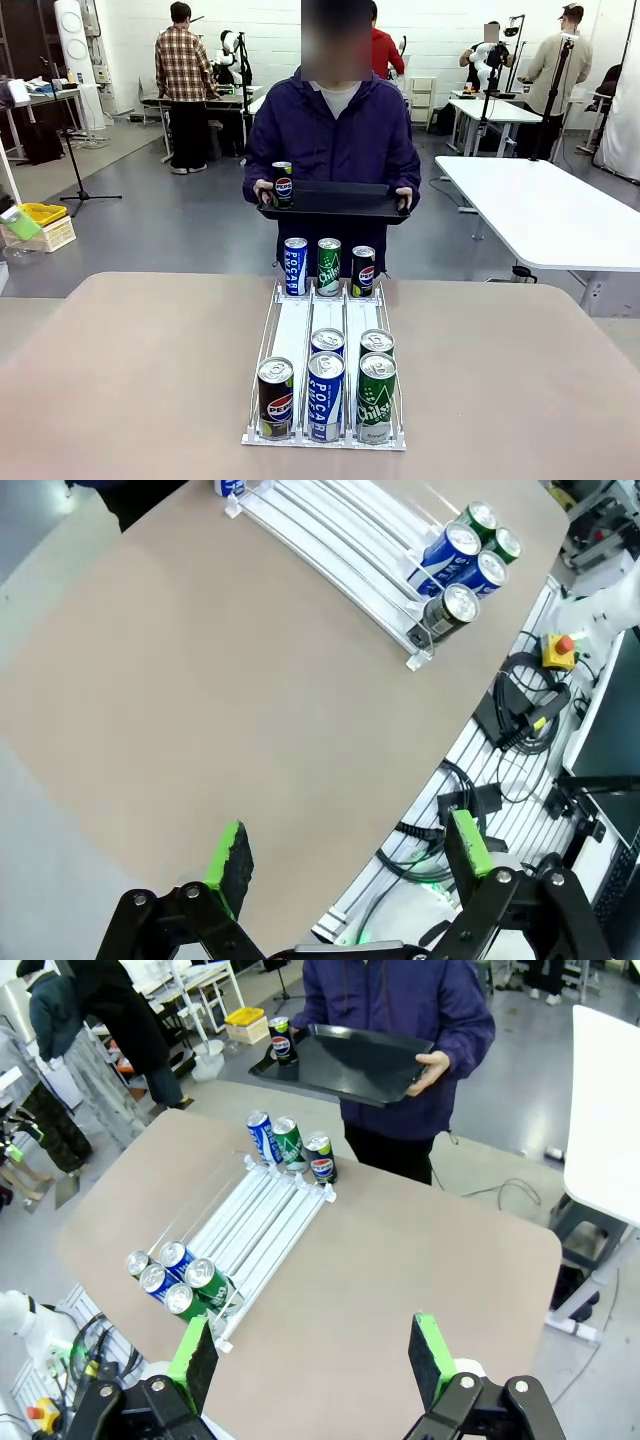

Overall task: Retrieve and hand over the desired beverage to the person.
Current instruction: Pick up another can of the same type that the person held from the Automatic Can Dispenser.

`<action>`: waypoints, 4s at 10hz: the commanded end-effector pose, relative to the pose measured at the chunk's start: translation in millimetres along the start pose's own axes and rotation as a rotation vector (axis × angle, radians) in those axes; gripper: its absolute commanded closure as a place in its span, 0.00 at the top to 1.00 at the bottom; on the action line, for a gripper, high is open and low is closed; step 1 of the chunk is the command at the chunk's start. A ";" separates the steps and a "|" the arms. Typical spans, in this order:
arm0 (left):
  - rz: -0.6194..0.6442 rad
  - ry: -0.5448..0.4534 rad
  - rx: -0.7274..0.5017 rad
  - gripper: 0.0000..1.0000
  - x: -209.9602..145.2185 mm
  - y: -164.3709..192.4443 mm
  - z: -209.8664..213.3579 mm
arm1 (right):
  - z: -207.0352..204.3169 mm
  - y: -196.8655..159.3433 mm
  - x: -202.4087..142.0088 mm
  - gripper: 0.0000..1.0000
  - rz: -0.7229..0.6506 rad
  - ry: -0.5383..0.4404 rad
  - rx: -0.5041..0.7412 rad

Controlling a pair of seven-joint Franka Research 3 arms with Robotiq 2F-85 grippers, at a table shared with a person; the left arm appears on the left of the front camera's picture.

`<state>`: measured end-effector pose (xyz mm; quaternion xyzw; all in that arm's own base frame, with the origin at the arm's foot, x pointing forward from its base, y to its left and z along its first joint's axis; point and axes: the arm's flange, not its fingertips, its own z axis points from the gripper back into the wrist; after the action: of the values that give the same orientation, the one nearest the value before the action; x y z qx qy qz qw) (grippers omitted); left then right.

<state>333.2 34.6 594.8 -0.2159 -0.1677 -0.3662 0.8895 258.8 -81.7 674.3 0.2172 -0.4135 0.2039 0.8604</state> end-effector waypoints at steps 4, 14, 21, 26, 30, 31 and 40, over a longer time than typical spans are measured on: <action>-0.010 -0.025 0.004 1.00 -8.8 -3.7 4.9 | -1.9 0.7 1.1 1.00 0.004 -0.003 0.011; -0.010 -0.025 0.004 1.00 -8.8 -3.7 4.9 | -1.9 0.7 1.1 1.00 0.004 -0.003 0.011; -0.010 -0.025 0.004 1.00 -8.8 -3.7 4.9 | -1.9 0.7 1.1 1.00 0.004 -0.003 0.011; -0.010 -0.025 0.004 1.00 -8.8 -3.7 4.9 | -1.9 0.7 1.1 1.00 0.004 -0.003 0.011; -0.010 -0.025 0.004 1.00 -8.8 -3.7 4.9 | -1.9 0.7 1.1 1.00 0.004 -0.003 0.011; -0.010 -0.025 0.004 1.00 -8.8 -3.7 4.9 | -1.9 0.7 1.1 1.00 0.004 -0.003 0.011; -0.010 -0.025 0.004 1.00 -8.8 -3.7 4.9 | -1.9 0.7 1.1 1.00 0.004 -0.003 0.011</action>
<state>324.8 38.5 594.3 -0.2154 -0.1805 -0.3600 0.8896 258.8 -81.7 674.2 0.2172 -0.4134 0.2038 0.8604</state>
